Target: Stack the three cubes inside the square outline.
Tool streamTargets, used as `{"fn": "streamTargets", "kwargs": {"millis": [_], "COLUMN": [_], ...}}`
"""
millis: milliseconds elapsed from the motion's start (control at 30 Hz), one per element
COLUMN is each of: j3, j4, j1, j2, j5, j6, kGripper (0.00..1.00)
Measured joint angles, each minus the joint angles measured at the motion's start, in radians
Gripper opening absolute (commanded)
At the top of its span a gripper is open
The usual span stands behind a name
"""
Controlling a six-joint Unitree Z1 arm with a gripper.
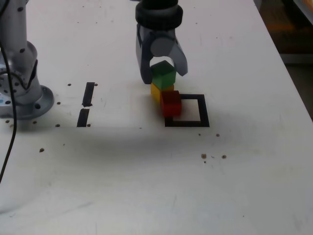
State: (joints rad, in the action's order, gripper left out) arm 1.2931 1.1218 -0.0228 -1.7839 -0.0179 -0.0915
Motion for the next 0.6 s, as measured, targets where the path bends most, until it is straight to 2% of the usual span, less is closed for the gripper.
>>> {"fn": "streamTargets", "kwargs": {"millis": [200, 333, 600], "j3": [0.018, 0.058, 0.070], "j4": [0.049, 0.102, 0.168], "j1": [-0.007, -0.047, -0.191], "j2": [0.041, 0.058, 0.066], "j5": [0.045, 0.071, 0.075], "j6": [-0.005, 0.037, 0.163], "kGripper": [0.17, 0.17, 0.17]}}
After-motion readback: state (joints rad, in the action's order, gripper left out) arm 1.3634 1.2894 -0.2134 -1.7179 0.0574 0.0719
